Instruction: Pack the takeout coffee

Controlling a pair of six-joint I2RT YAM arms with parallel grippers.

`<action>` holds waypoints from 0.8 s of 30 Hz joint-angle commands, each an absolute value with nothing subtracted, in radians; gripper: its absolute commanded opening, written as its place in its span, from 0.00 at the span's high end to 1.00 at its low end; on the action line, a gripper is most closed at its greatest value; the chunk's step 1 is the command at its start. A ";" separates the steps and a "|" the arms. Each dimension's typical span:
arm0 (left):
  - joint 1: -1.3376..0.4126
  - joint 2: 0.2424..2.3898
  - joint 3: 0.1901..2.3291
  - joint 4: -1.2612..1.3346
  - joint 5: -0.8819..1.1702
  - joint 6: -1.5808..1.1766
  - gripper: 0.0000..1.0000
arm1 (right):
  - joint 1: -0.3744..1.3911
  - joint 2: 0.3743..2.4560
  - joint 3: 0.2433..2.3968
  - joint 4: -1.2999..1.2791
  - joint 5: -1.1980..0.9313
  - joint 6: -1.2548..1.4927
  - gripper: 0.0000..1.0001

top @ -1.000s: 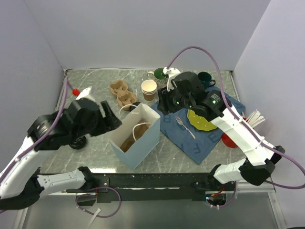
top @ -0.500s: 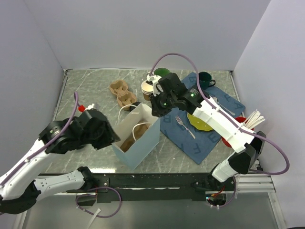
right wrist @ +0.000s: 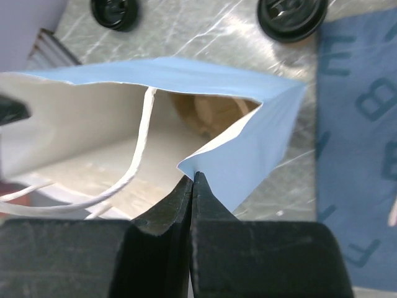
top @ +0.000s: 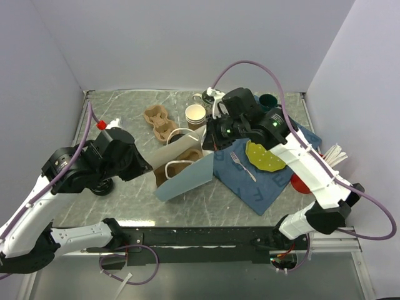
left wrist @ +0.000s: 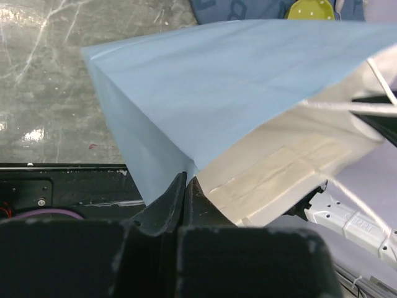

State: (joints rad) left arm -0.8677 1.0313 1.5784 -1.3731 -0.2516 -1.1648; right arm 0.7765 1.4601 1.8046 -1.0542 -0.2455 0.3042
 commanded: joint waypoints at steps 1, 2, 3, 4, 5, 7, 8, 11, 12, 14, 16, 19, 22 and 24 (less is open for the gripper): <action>-0.850 1.028 1.589 -1.373 -0.249 -1.134 0.99 | 0.784 1.396 1.776 -1.065 -0.296 0.409 1.00; -0.848 1.023 1.582 -1.373 -0.252 -1.135 0.99 | 0.787 1.391 1.766 -1.062 -0.288 0.431 1.00; -0.844 1.017 1.582 -1.374 -0.259 -1.132 0.99 | 0.788 1.385 1.758 -1.055 -0.284 0.439 1.00; -0.839 1.017 1.582 -1.374 -0.268 -1.129 0.99 | 0.793 1.372 1.749 -1.051 -0.276 0.445 1.00; -0.836 1.017 1.580 -1.374 -0.276 -1.126 0.99 | 0.796 1.364 1.717 -1.043 -0.264 0.462 0.99; -0.825 1.023 1.569 -1.371 -0.317 -1.114 0.78 | 0.799 1.344 1.677 -1.016 -0.268 0.472 0.79; -0.825 1.031 1.566 -1.371 -0.328 -1.103 0.63 | 0.802 1.335 1.637 -1.006 -0.255 0.477 0.68; -0.824 1.057 1.556 -1.371 -0.325 -1.039 0.31 | 0.802 1.315 1.614 -1.000 -0.219 0.483 0.53; -0.824 1.063 1.551 -1.373 -0.312 -1.028 0.29 | 0.802 1.312 1.620 -1.006 -0.195 0.480 0.48; -0.824 1.060 1.526 -1.371 -0.298 -1.031 0.29 | 0.802 1.318 1.635 -1.023 -0.173 0.459 0.47; -0.824 1.048 1.506 -1.371 -0.287 -1.045 0.30 | 0.802 1.339 1.652 -1.048 -0.138 0.446 0.47; -0.824 1.039 1.482 -1.373 -0.275 -1.049 0.32 | 0.802 1.362 1.678 -1.078 -0.127 0.416 0.48; -0.824 1.042 1.467 -1.371 -0.279 -1.039 0.33 | 0.802 1.374 1.674 -1.068 -0.115 0.402 0.50; -0.824 1.052 1.465 -1.373 -0.287 -1.026 0.34 | 0.802 1.385 1.678 -1.068 -0.118 0.394 0.50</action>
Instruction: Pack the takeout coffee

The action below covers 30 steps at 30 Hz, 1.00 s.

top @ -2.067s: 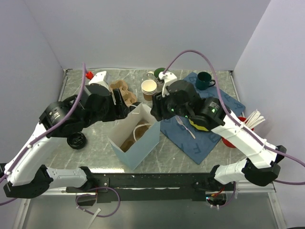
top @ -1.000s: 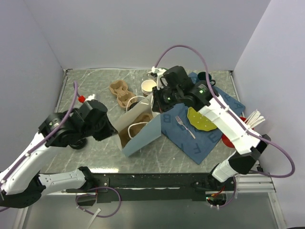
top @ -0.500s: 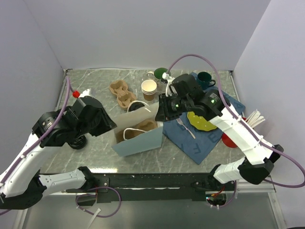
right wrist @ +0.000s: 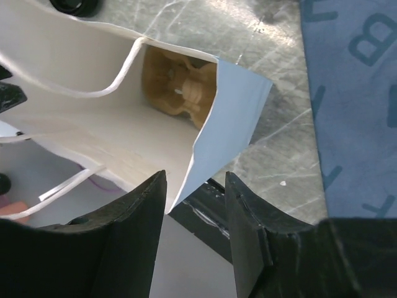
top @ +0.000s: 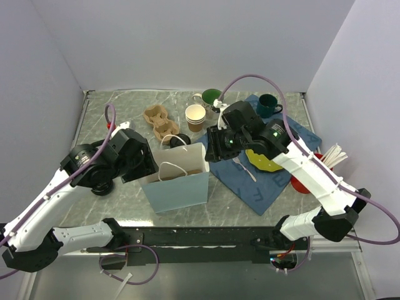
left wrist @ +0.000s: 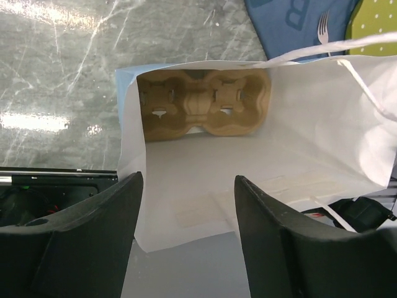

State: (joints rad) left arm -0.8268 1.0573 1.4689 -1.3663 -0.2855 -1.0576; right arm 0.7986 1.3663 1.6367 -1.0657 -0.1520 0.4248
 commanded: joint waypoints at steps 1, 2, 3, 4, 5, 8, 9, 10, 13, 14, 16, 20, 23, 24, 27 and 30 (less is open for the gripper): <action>-0.824 1.054 1.465 -1.373 -0.290 -1.023 0.34 | 0.802 1.390 1.678 -1.065 -0.123 0.393 0.50; -0.824 1.057 1.466 -1.373 -0.301 -1.023 0.34 | 0.802 1.391 1.675 -1.060 -0.129 0.393 0.51; -0.824 1.060 1.466 -1.371 -0.307 -1.016 0.34 | 0.802 1.393 1.674 -1.051 -0.130 0.393 0.51; -0.824 1.061 1.470 -1.373 -0.314 -1.012 0.35 | 0.802 1.399 1.674 -1.048 -0.135 0.391 0.51; -0.824 1.058 1.471 -1.373 -0.333 -1.011 0.37 | 0.802 1.404 1.675 -1.045 -0.140 0.391 0.51; -0.818 1.048 1.482 -1.373 -0.357 -1.009 0.39 | 0.802 1.419 1.669 -1.023 -0.152 0.402 0.51; -0.815 1.045 1.483 -1.373 -0.373 -1.005 0.38 | 0.804 1.427 1.666 -1.020 -0.152 0.405 0.52; -0.812 1.045 1.491 -1.374 -0.379 -0.997 0.37 | 0.804 1.431 1.666 -1.019 -0.146 0.410 0.53; -0.795 1.043 1.500 -1.373 -0.399 -0.968 0.32 | 0.808 1.437 1.664 -1.014 -0.124 0.410 0.68; -0.785 1.045 1.502 -1.374 -0.402 -0.944 0.31 | 0.810 1.437 1.661 -1.009 -0.121 0.411 0.80; -0.772 1.040 1.499 -1.373 -0.417 -0.930 0.32 | 0.810 1.427 1.651 -1.002 -0.112 0.414 0.89; -0.765 1.048 1.522 -1.371 -0.446 -0.867 0.30 | 0.811 1.404 1.615 -0.989 -0.104 0.414 0.99; -0.765 1.065 1.572 -1.373 -0.456 -0.810 0.31 | 0.811 1.387 1.589 -0.977 -0.104 0.420 1.00; -0.764 1.063 1.577 -1.371 -0.457 -0.810 0.32 | 0.811 1.379 1.583 -0.973 -0.107 0.423 1.00; -0.762 1.055 1.549 -1.371 -0.457 -0.818 0.34 | 0.810 1.370 1.566 -0.957 -0.117 0.437 1.00; -0.755 1.055 1.494 -1.371 -0.449 -0.824 0.39 | 0.813 1.358 1.555 -0.947 -0.115 0.446 1.00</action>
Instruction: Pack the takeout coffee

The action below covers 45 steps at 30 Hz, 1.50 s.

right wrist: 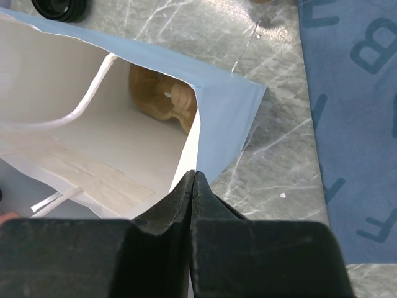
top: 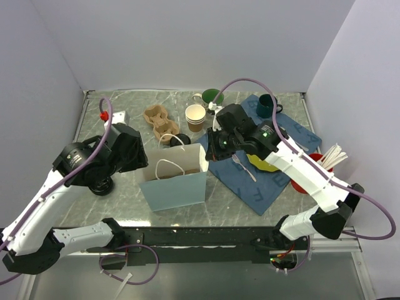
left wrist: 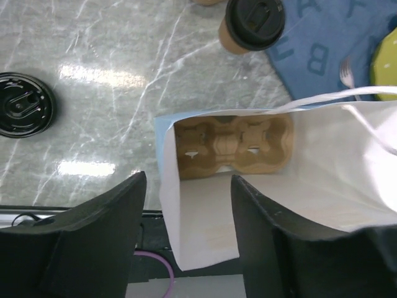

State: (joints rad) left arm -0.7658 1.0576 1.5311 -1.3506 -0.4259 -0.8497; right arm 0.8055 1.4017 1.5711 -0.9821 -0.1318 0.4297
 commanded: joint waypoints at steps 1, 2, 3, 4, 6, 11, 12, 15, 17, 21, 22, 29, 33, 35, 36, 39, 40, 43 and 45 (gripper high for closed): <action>-0.752 1.055 1.473 -1.371 -0.449 -0.828 0.40 | 0.811 1.356 1.549 -0.942 -0.118 0.449 1.00; -0.747 1.054 1.464 -1.373 -0.452 -0.834 0.43 | 0.813 1.355 1.545 -0.939 -0.123 0.449 1.00; -0.742 1.054 1.456 -1.373 -0.460 -0.838 0.45 | 0.815 1.348 1.542 -0.937 -0.126 0.451 1.00; -0.738 1.054 1.445 -1.373 -0.463 -0.839 0.47 | 0.815 1.345 1.537 -0.928 -0.127 0.456 1.00; -0.721 1.057 1.436 -1.371 -0.483 -0.838 0.54 | 0.818 1.336 1.534 -0.917 -0.138 0.456 1.00; -0.686 1.065 1.425 -1.371 -0.517 -0.819 0.86 | 0.821 1.336 1.589 -0.919 -0.144 0.469 0.77; -0.680 1.062 1.421 -1.371 -0.523 -0.819 0.88 | 0.822 1.333 1.604 -0.922 -0.138 0.472 0.74; -0.628 1.039 1.405 -1.373 -0.520 -0.818 0.99 | 0.821 1.328 1.687 -0.923 -0.126 0.459 0.63; -0.570 1.013 1.393 -1.374 -0.523 -0.808 0.99 | 0.821 1.335 1.729 -0.931 -0.094 0.427 0.58; -0.497 0.976 1.382 -1.373 -0.561 -0.769 0.99 | 0.799 1.396 1.847 -0.962 -0.006 0.413 0.53; -0.485 0.973 1.384 -1.373 -0.571 -0.749 0.99 | 0.790 1.413 1.888 -0.956 -0.003 0.397 0.50; -0.468 0.942 1.460 -1.373 -0.588 -0.733 0.99 | 0.772 1.653 2.042 -0.937 0.115 0.334 0.43; -0.465 0.942 1.439 -1.373 -0.549 -0.730 0.99 | 0.775 1.761 2.072 -0.897 0.130 0.316 0.38; -0.465 0.937 1.416 -1.373 -0.506 -0.732 0.99 | 0.773 1.811 2.068 -0.862 0.126 0.308 0.36; -0.465 0.931 1.393 -1.373 -0.499 -0.736 0.99 | 0.773 1.827 2.068 -0.851 0.130 0.304 0.36; -0.463 0.891 1.353 -1.373 -0.492 -0.770 0.99 | 0.773 1.885 2.068 -0.818 0.147 0.287 0.32; -0.463 0.881 1.345 -1.373 -0.491 -0.782 0.99 | 0.773 1.899 2.066 -0.813 0.147 0.282 0.29; -0.462 0.865 1.321 -1.373 -0.479 -0.781 0.99 | 0.775 1.956 2.063 -0.801 0.132 0.265 0.25; -0.462 0.865 1.312 -1.373 -0.477 -0.779 0.93 | 0.775 1.988 2.045 -0.779 0.109 0.253 0.24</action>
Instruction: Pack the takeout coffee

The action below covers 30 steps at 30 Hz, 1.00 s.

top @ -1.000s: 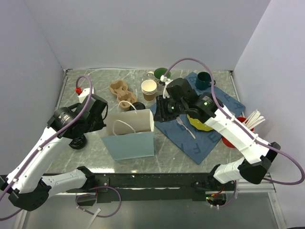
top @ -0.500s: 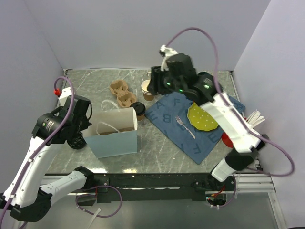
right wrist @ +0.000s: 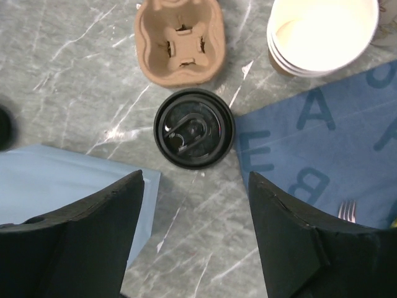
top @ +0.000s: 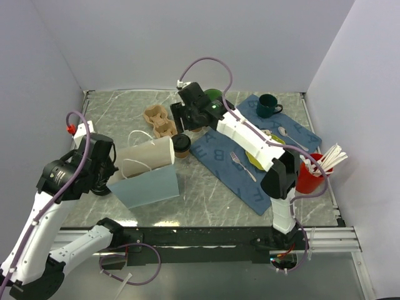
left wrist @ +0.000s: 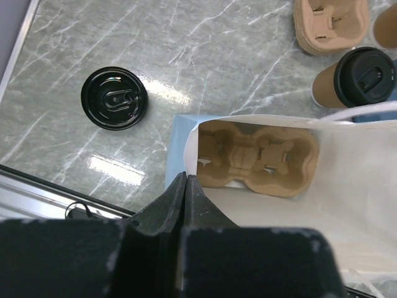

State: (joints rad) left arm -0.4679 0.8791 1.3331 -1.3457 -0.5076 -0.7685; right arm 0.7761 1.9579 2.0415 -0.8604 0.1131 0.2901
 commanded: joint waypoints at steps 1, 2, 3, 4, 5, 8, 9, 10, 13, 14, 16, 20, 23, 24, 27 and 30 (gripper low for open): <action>-0.460 0.865 1.312 -1.373 -0.479 -0.784 0.91 | 0.773 1.997 2.037 -0.770 0.097 0.249 0.23; -0.460 0.868 1.312 -1.371 -0.477 -0.782 0.87 | 0.773 2.015 2.033 -0.762 0.084 0.244 0.23; -0.460 0.873 1.316 -1.371 -0.476 -0.779 0.87 | 0.773 2.026 2.029 -0.756 0.062 0.232 0.21; -0.460 0.873 1.318 -1.373 -0.474 -0.772 0.87 | 0.775 2.037 2.032 -0.753 0.055 0.226 0.19; -0.460 0.876 1.319 -1.373 -0.472 -0.770 0.85 | 0.779 2.060 2.039 -0.758 0.052 0.221 0.18; -0.460 0.881 1.333 -1.373 -0.460 -0.755 0.75 | 0.788 2.098 2.068 -0.767 0.049 0.198 0.17; -0.460 0.881 1.342 -1.373 -0.463 -0.750 0.72 | 0.790 2.106 2.074 -0.769 0.051 0.189 0.17; -0.460 0.882 1.344 -1.371 -0.465 -0.744 0.70 | 0.792 2.112 2.077 -0.765 0.054 0.183 0.16; -0.460 0.879 1.353 -1.373 -0.471 -0.732 0.60 | 0.799 2.141 2.086 -0.769 0.061 0.155 0.16; -0.460 0.880 1.354 -1.373 -0.469 -0.727 0.55 | 0.799 2.149 2.083 -0.767 0.058 0.146 0.16; -0.460 0.882 1.358 -1.373 -0.466 -0.719 0.53 | 0.801 2.152 2.069 -0.758 0.049 0.117 0.16; -0.460 0.877 1.362 -1.374 -0.469 -0.709 0.52 | 0.801 2.151 2.042 -0.732 0.026 0.081 0.16; -0.459 0.876 1.368 -1.373 -0.471 -0.707 0.52 | 0.801 2.155 2.040 -0.723 0.005 0.069 0.16; -0.459 0.877 1.370 -1.373 -0.472 -0.706 0.52 | 0.801 2.158 2.043 -0.723 0.005 0.064 0.15; -0.459 0.884 1.376 -1.373 -0.476 -0.698 0.52 | 0.802 2.161 2.037 -0.712 -0.021 0.046 0.15; -0.459 0.893 1.388 -1.373 -0.482 -0.692 0.51 | 0.801 2.169 2.036 -0.709 -0.020 0.026 0.14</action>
State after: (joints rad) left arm -0.4641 0.8875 1.3407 -1.3529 -0.4683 -0.7170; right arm 0.7944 2.1647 2.0361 -0.7517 -0.0013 0.0711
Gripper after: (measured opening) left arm 0.483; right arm 0.846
